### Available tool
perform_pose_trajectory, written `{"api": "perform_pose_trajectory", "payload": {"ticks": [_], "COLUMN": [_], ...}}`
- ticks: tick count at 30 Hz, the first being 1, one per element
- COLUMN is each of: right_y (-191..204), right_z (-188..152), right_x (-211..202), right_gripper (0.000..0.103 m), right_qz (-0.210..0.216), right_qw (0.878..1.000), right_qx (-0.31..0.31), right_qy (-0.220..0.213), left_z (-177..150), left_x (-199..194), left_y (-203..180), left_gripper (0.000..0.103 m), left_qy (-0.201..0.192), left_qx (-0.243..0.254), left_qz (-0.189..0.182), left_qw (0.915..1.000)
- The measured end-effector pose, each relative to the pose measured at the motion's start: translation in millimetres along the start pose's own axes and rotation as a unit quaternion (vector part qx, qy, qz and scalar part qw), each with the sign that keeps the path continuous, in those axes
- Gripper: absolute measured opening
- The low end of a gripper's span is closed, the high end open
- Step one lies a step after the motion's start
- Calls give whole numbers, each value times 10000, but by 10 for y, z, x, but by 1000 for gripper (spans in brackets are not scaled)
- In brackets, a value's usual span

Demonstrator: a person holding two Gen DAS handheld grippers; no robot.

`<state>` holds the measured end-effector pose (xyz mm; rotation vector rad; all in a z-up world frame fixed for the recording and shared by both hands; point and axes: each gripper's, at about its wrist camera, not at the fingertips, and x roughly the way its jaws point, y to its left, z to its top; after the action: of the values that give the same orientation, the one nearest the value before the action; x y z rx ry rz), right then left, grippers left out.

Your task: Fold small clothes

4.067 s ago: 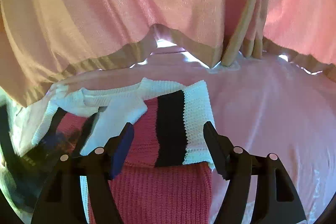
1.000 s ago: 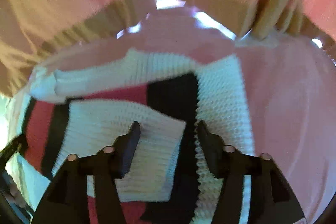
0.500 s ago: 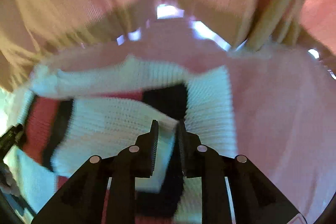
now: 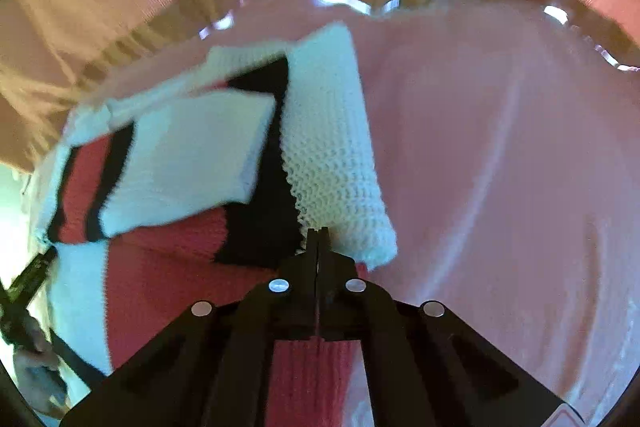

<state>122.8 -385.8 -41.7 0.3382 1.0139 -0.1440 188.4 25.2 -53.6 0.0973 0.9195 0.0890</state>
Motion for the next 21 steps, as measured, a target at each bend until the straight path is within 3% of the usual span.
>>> {"api": "perform_pose_trajectory", "payload": {"ticks": [2,5,7,11,13,19,21], "right_y": [78,-3,-9,105,156,216,200], "right_z": [-31,-127,-146,-236,-378,-923,-1097], "right_x": [-105,231,160,-424,-642,-931,-974], "right_gripper": [0,0,0,9,14,20,26], "right_qz": [-27,-409,-370,-353,-261,-424,-435], "right_qw": [9996,9982,9985,9971,9959,9925,9920], "right_qx": [-178,-272,-299,-536,-582,-713,-713], "right_qy": [-218,330,258,-420,-637,-894,-947], "left_z": [-32,-66,-87,-125,-173,-495,-641], "left_x": [44,56,26,-226,-371,-750,-874], "left_y": [48,44,46,202,290,365,349], "left_gripper": [56,59,59,59,64,65,65], "left_qy": [14,-20,-52,-168,-265,-455,-524], "left_qx": [-83,33,166,19,-74,-57,-2], "left_qz": [-2,83,118,-182,-336,-460,-460], "left_qw": [10000,10000,9998,9997,9991,9979,9976]}}
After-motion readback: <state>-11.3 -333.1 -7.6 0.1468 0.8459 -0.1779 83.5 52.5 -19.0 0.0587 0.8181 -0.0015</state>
